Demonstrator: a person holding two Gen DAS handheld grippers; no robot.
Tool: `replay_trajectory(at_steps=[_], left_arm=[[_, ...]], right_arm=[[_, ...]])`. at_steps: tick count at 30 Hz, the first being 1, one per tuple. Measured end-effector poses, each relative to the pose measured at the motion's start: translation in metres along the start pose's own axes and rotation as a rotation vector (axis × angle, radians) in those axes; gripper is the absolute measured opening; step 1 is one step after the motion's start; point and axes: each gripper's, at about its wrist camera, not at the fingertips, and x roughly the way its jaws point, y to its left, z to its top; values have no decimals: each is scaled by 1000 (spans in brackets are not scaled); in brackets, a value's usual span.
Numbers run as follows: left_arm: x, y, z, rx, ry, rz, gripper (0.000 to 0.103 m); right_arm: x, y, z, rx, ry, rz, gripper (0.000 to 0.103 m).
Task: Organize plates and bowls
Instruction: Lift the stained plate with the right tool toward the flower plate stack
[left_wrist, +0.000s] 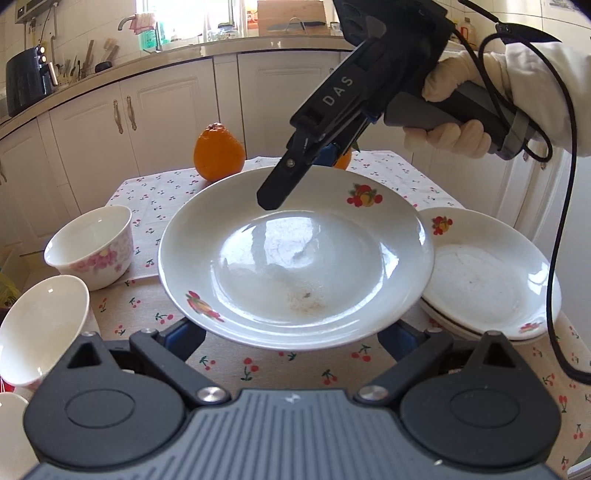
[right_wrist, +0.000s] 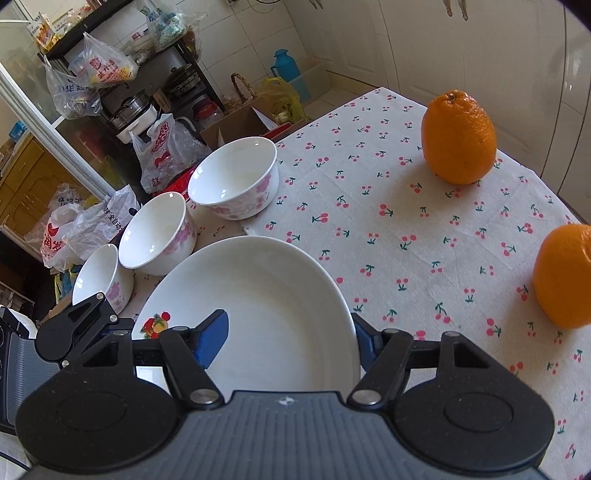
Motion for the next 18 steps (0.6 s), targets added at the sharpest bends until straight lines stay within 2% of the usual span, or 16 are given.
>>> replay_trajectory(at_steps=[18], left_arm=[[-24, -51, 3, 89, -9, -153, 98]], right_arm=[[-66, 9, -83, 111, -59, -109, 75]])
